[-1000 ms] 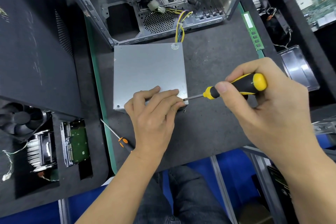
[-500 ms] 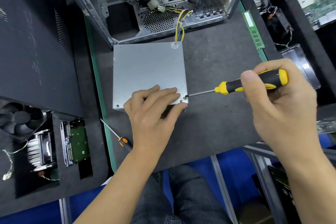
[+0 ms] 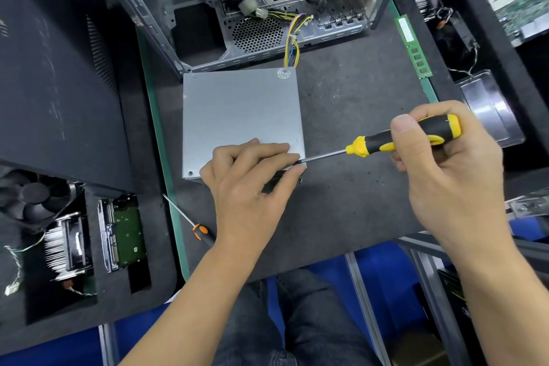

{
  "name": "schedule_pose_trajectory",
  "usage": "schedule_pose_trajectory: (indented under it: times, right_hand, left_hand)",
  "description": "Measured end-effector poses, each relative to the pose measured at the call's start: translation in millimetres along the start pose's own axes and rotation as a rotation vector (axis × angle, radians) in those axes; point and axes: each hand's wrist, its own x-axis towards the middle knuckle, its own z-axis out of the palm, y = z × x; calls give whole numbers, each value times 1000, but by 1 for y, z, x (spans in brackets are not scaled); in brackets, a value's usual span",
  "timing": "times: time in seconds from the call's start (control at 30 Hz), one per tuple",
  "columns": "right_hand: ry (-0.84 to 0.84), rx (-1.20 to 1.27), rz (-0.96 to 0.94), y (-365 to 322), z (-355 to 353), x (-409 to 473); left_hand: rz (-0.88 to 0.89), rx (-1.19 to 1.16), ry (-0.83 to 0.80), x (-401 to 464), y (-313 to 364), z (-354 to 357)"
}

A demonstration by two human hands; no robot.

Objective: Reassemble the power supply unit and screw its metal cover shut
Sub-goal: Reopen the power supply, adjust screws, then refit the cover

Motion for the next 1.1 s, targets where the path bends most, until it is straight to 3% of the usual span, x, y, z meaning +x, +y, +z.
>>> schedule_pose_trajectory:
  times: [0.8, 1.1]
  right_hand:
    - [4, 33, 86, 7, 0, -2]
    - [0, 17, 76, 6, 2, 0]
  left_hand:
    - [-19, -16, -7, -2, -1, -3]
    - [88, -9, 15, -5, -10, -2]
